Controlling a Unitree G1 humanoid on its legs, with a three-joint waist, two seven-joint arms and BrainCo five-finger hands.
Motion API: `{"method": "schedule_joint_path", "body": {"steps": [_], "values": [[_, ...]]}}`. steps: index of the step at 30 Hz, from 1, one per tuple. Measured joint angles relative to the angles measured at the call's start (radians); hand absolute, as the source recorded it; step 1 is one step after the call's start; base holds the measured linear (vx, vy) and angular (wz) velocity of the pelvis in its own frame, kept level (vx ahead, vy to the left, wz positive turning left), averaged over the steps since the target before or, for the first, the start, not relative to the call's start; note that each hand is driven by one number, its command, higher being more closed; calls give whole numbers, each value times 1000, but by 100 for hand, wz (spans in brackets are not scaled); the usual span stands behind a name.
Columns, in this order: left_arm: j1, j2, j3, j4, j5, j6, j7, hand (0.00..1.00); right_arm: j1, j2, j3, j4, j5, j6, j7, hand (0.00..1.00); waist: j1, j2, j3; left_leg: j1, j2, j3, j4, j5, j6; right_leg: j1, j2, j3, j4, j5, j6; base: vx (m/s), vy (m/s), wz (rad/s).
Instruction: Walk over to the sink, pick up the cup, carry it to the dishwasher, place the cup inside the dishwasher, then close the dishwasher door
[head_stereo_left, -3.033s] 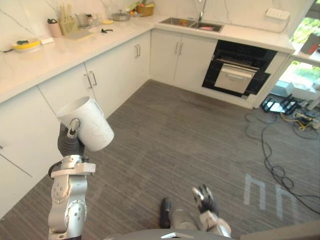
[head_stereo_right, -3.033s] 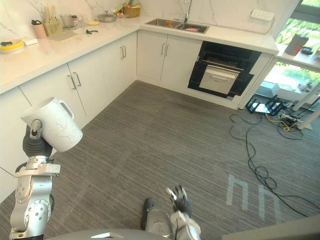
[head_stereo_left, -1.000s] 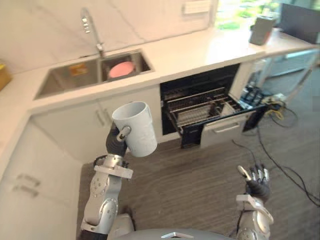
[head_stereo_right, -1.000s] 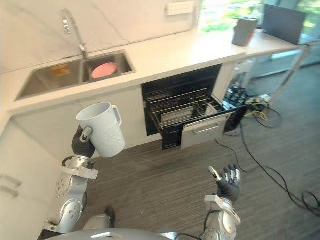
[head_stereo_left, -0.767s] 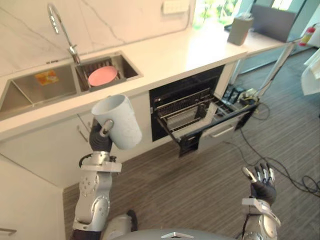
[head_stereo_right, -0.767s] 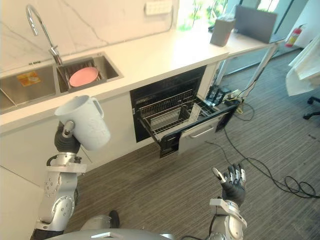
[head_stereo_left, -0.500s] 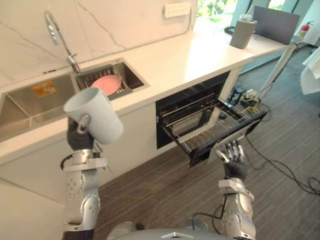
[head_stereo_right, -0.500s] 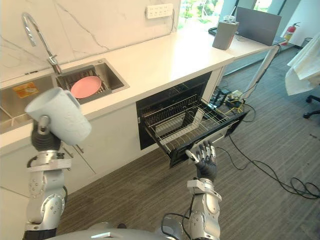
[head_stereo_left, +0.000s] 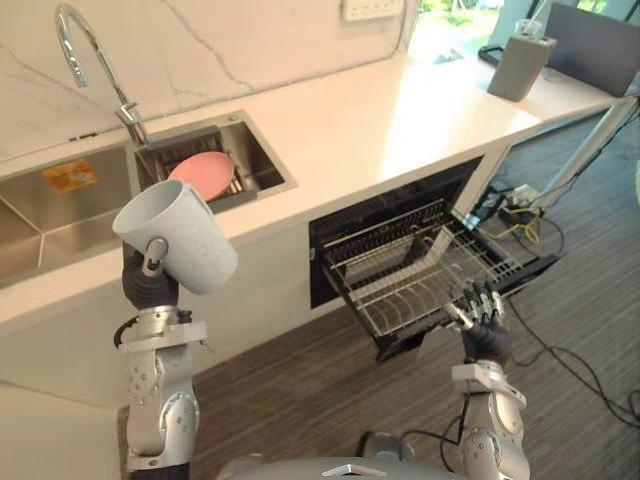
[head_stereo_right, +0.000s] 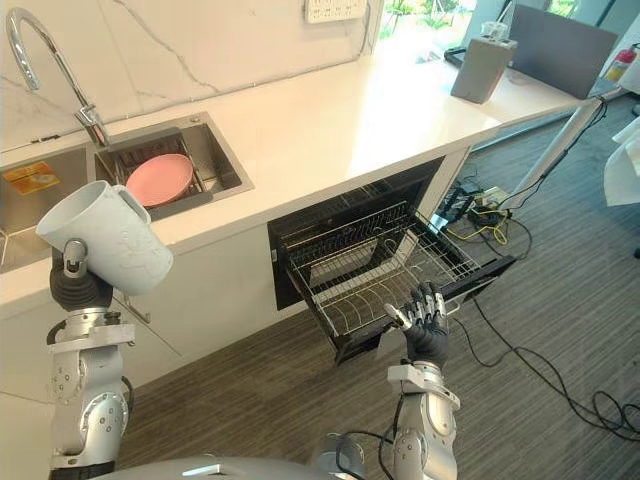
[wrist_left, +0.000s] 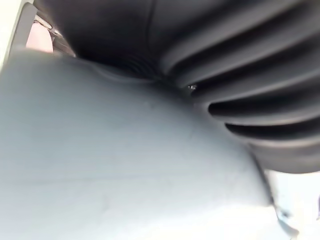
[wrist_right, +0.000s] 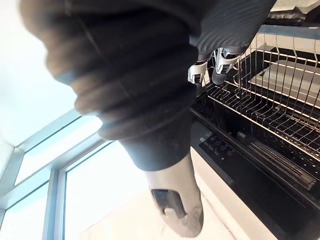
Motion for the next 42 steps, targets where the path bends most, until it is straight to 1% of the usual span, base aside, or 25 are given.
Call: {"method": "schedule_joint_path", "body": {"steps": [1,2,3,4,5,6,7,8,9,10,12,13,14,15,16,17,20,24,26,27,30,33,36,39,42], "values": [[4,0,1,0,4,0,4,100,0,4,2,1,0,13,0,0,6,0,1,-2,5,7,12,-20,0,-3,2,4,1,-6,2,15,11,-23],[21,1,3,-4,7,0,5,100,1,5,21,1,0,31,1,0,6,21,6,-20,27,17,68,-68,-13,-3,17,0,16,-31,-6,22,-12,-28],[31,1,5,-4,7,-1,6,100,2,3,31,3,0,38,1,0,8,30,4,-15,47,36,83,-81,-25,0,29,-7,28,-50,-11,91,-81,-35],[45,0,6,-7,6,-3,6,100,0,6,49,4,-1,42,3,0,18,41,0,-17,82,54,163,-97,-34,20,55,-11,34,-87,-33,153,-119,-23],[41,20,3,-8,6,-4,5,100,-14,11,61,8,-3,44,3,0,8,37,20,-119,133,46,428,-110,-31,52,78,-15,17,-97,-29,138,-145,-11],[48,19,1,-7,6,-2,5,100,-16,8,64,8,-9,46,3,0,8,46,30,-183,159,32,570,-76,-17,78,88,-15,-5,-91,-38,145,-117,-21],[70,13,-3,-1,6,-2,3,100,-24,-2,66,12,-27,46,4,0,22,31,43,-252,169,10,691,-74,-30,115,86,13,-26,-89,-42,144,-82,-60],[89,12,-8,2,6,-2,2,100,-35,-6,60,12,-31,43,5,0,35,39,40,-267,146,6,617,-102,-36,130,72,43,-37,-92,-38,188,-47,-71],[91,12,-12,2,6,-2,-1,100,-42,-11,53,13,-31,38,4,0,36,48,41,-277,137,1,580,-106,-34,142,67,52,-42,-94,-34,286,2,-56],[91,10,-24,2,6,-2,-18,100,-46,-23,43,16,-32,37,4,0,27,68,47,-300,130,-9,517,-102,-36,170,56,63,-49,-101,-22,301,43,-37],[92,9,-54,2,5,0,-26,100,-43,-28,38,55,-33,32,7,0,27,64,44,-297,104,-26,397,-44,-39,191,28,81,-42,-110,14,279,79,-45],[91,9,-75,2,4,2,-32,100,-33,-34,39,60,-38,32,4,0,23,74,37,-291,94,-25,301,33,-32,197,17,95,-43,-117,38,306,157,-43],[88,5,-91,2,4,10,-43,100,-28,-49,38,60,-37,28,1,0,12,93,24,-278,80,-23,201,148,-27,194,14,106,-43,-124,63,332,196,-33],[86,6,-102,2,4,13,-45,100,-26,-57,38,62,-35,25,0,0,8,103,15,-274,70,-23,163,181,-9,188,12,110,-41,-130,77,323,193,-16],[71,19,-112,14,5,30,-41,100,-21,-40,37,80,-28,25,-2,0,7,54,-2,-248,19,-2,112,197,-8,178,-43,105,-33,-132,101,283,155,-15],[60,20,-118,9,5,35,-33,100,-17,-18,38,79,-28,23,-1,0,15,35,-21,-222,-26,15,42,211,17,174,-81,103,-46,-121,124,257,124,-10],[34,20,-117,-18,4,55,-14,100,-30,20,41,80,-30,24,0,0,14,-11,-17,-206,-83,31,-38,236,49,171,-126,78,-88,-80,150,190,116,4],[40,21,-115,-27,-5,70,-17,100,-51,26,42,79,-39,23,-2,0,26,-19,-17,-171,-103,35,-98,245,63,186,-133,40,-118,-22,146,94,95,-3],[37,19,-116,-33,-5,69,-25,100,-57,27,41,76,-39,23,-2,0,31,-27,-21,-165,-118,36,-123,245,68,183,-146,19,-119,-22,146,26,53,2],[38,18,-116,-33,-4,70,-27,100,-60,28,40,75,-39,23,-2,0,31,-26,-19,-163,-130,37,-146,244,74,165,-158,16,-94,-25,139,1,51,2],[38,19,-116,-33,-2,69,-24,100,-53,32,39,75,-39,23,2,0,25,-19,-17,-152,-127,29,-174,259,80,114,-164,28,4,-24,121,2,33,4],[25,21,-116,-33,7,61,-4,100,-50,47,35,58,-28,17,26,0,13,-28,-10,-136,-118,18,-176,266,77,102,-160,50,60,-13,105,24,-18,7],[-13,21,-97,-32,12,48,38,100,-47,55,17,-29,-17,11,99,0,13,-36,-2,-134,-124,15,-176,276,85,130,-155,59,8,-13,105,25,-34,2],[-34,21,-77,-31,18,17,83,100,-62,56,20,-87,30,10,168,0,19,-37,-2,-136,-122,32,-198,286,72,160,-136,57,-89,-13,105,-19,-47,-14],[-72,19,-88,4,95,-12,138,100,-88,54,20,-129,80,12,226,0,18,-37,1,-138,-115,48,-204,297,61,178,-120,53,-148,-19,105,-72,-54,-18]]}}
